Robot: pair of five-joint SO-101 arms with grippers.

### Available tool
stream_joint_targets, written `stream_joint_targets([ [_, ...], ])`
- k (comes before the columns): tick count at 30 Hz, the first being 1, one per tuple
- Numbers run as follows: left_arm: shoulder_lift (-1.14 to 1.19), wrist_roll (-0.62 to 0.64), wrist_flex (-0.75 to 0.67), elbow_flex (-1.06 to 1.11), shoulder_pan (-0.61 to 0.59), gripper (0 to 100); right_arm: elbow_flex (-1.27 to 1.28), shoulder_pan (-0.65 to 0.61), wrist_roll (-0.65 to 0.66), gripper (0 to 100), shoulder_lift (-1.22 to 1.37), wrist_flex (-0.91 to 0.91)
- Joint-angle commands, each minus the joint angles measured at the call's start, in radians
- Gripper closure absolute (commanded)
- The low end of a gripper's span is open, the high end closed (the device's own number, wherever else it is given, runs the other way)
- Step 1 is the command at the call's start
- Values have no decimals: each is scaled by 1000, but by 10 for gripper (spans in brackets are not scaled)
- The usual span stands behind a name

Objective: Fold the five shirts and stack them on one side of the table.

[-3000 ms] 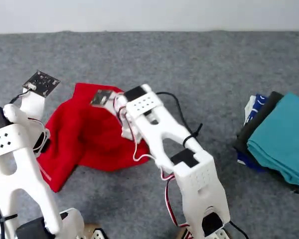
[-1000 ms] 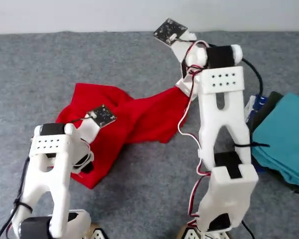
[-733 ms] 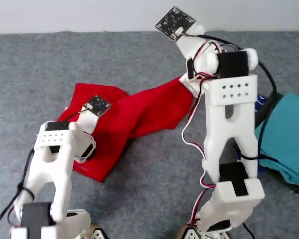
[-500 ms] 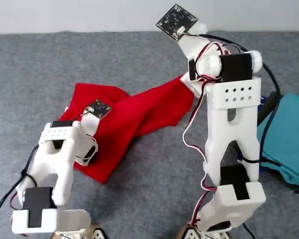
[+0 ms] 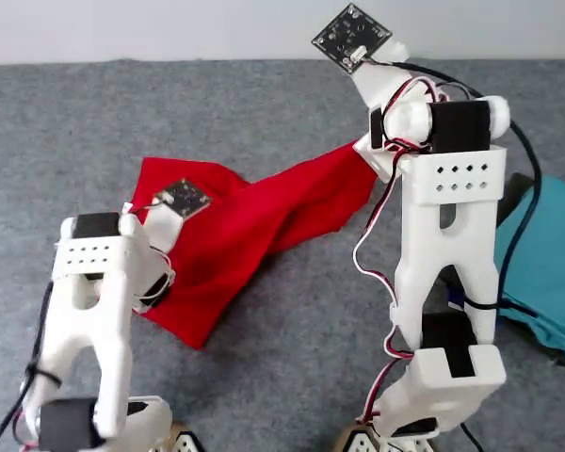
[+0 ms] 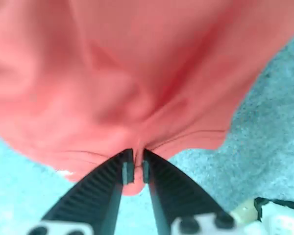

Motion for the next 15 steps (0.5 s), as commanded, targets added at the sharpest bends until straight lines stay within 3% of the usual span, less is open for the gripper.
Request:
stream_joint_targets([
  [1, -69, -12, 58, -44, 41, 949, -3, 13, 0, 988, 2, 7],
  [4, -69, 2, 75, -5, 118, 895, -3, 13, 0, 988, 4, 8],
  [8, -69, 110, 28, 51, 219, 837, -3, 1, 0, 988, 5, 10],
  [15, -68, 173, -80, 134, 347, 830, -3, -5, 2, 988, 5, 19],
])
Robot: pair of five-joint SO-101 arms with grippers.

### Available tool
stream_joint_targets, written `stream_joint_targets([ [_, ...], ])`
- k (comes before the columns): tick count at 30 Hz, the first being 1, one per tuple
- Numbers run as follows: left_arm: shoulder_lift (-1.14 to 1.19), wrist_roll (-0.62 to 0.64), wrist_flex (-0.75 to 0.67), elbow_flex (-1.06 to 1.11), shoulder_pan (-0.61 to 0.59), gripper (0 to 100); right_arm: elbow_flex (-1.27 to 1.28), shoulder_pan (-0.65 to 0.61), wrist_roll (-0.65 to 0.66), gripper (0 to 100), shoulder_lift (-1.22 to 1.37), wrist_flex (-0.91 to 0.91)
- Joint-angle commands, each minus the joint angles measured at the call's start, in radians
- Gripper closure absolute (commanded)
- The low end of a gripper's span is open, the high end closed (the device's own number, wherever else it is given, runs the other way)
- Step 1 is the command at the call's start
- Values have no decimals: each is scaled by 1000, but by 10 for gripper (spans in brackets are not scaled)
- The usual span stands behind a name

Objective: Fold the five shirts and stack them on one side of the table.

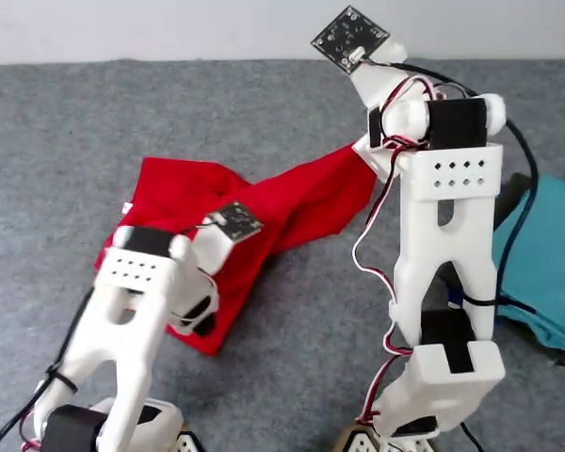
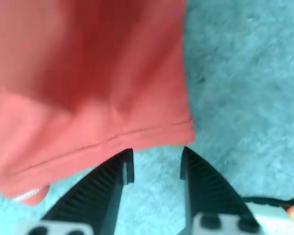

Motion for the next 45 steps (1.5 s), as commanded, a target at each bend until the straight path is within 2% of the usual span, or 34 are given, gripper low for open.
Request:
stream_joint_targets([
  [1, -32, 32, -69, 25, 64, 829, -3, -5, 2, 988, -8, 19],
  [7, -6, 81, -133, 71, 86, 791, -3, -7, 0, 988, -8, 19],
  [15, 265, 87, -278, 64, 72, 790, -3, -7, 0, 988, -12, 19],
  [17, 301, 87, -270, 36, 66, 791, -3, -4, 0, 988, -13, 30],
  [22, 362, 87, -278, 8, 55, 851, -3, 8, 2, 988, -18, 41],
  [27, 391, 55, -258, 1, 55, 989, -3, 59, 5, 988, -19, 41],
  [30, 325, 48, -186, -27, 55, 986, -6, 91, 6, 988, -21, 42],
  [33, 186, 44, -86, -108, 35, 986, -8, 99, 6, 988, -54, 42],
  [37, -9, 44, 32, -302, -61, 986, -8, 90, 6, 988, -145, 35],
  [41, -97, 44, 64, -538, -173, 986, -8, 94, 6, 988, -232, 13],
  [45, -100, 44, 66, -765, -224, 986, -8, 90, 6, 988, -338, -45],
])
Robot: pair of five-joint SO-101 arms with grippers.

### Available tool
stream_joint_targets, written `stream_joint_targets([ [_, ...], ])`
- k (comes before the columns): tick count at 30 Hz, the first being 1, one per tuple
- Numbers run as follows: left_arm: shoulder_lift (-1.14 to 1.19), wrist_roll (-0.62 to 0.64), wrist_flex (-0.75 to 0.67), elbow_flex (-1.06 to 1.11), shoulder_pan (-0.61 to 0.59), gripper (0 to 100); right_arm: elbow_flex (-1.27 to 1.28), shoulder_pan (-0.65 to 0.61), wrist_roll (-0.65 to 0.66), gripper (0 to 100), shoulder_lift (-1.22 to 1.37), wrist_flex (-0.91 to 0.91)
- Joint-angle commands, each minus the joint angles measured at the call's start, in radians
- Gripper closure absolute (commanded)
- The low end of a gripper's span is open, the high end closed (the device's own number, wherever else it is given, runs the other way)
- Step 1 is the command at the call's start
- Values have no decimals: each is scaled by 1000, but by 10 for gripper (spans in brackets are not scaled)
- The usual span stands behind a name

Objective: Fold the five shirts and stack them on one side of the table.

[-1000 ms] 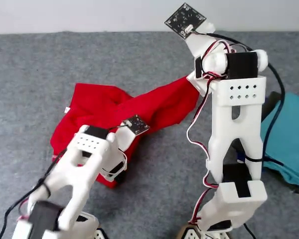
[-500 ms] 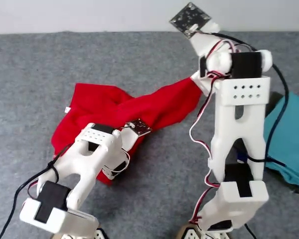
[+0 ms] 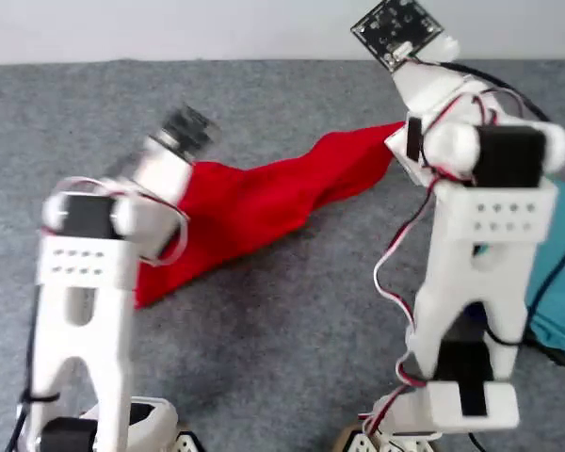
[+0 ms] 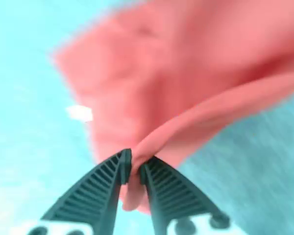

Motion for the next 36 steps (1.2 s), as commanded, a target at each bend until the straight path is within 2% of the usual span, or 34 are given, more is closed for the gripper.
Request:
stream_joint_targets([
  [1, -43, -6, 11, -239, -28, 986, -8, 5, 6, 988, -142, -70],
  [11, -43, -8, 5, -670, 21, 986, -8, -33, 141, 987, -381, -326],
  [16, -48, -97, 5, -803, 17, 986, -8, -28, 212, 987, -421, -441],
  [20, -51, -147, 12, -852, 8, 986, -8, 53, 232, 987, -423, -476],
  [24, -51, -153, 18, -860, -61, 986, -8, 150, 232, 987, -423, -478],
  [28, -60, -157, 18, -863, -101, 986, -8, 199, 232, 987, -429, -476],
  [36, -157, -195, 14, -862, -101, 986, -9, 251, 227, 987, -506, -495],
])
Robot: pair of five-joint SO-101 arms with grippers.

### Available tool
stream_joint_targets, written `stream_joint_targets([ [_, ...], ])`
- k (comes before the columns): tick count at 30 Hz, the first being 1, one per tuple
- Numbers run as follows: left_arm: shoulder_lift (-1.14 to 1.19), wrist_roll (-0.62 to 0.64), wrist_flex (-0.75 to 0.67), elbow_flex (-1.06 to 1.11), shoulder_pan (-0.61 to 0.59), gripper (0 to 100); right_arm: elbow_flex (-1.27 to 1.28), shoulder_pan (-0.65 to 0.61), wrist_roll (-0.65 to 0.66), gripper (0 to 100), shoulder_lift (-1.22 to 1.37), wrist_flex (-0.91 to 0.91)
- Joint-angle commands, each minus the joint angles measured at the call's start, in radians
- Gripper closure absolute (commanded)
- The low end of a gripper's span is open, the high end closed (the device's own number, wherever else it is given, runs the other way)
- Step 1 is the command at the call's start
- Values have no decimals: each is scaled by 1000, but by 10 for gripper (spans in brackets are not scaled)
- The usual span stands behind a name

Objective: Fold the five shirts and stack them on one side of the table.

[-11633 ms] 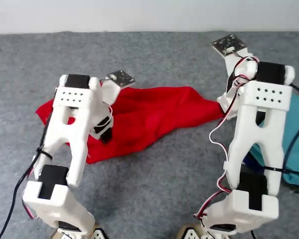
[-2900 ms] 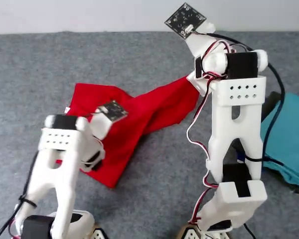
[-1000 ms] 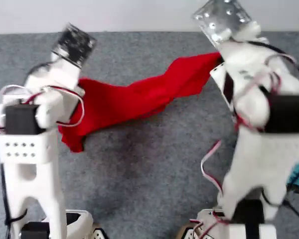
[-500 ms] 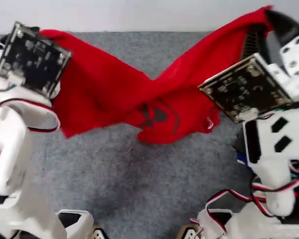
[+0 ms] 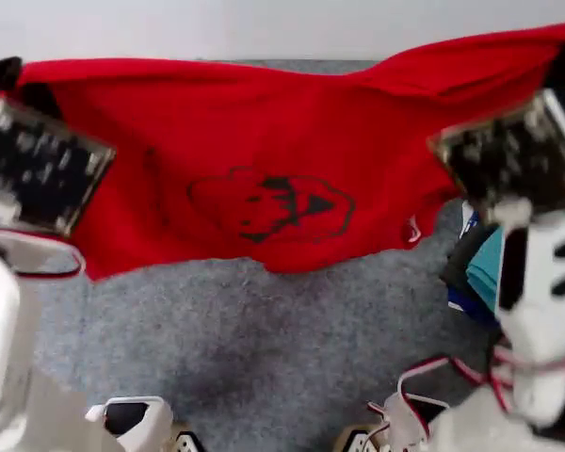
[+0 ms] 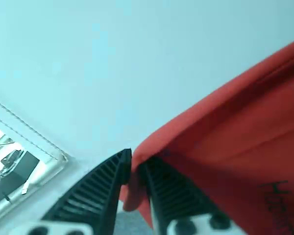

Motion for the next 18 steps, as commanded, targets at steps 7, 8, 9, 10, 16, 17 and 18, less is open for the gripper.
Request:
stream_joint_targets([
  [7, -137, -11, -3, -28, -8, 986, -8, 24, 11, 987, -157, -105],
  [8, -144, -11, -3, -28, -11, 986, -6, 24, 12, 987, -168, -107],
  [9, -150, -11, -3, -30, -12, 986, -6, 24, 20, 987, -174, -102],
  [10, -155, -11, -3, -30, -12, 986, -2, 24, 35, 987, -180, -99],
  [16, -118, -12, 3, 24, -11, 986, 51, 18, 51, 987, -128, -99],
  [17, -103, -12, 3, 53, -9, 986, 72, 18, 51, 987, -114, -99],
  [18, -89, -12, 2, 88, -11, 986, 103, 13, 52, 987, -97, -99],
])
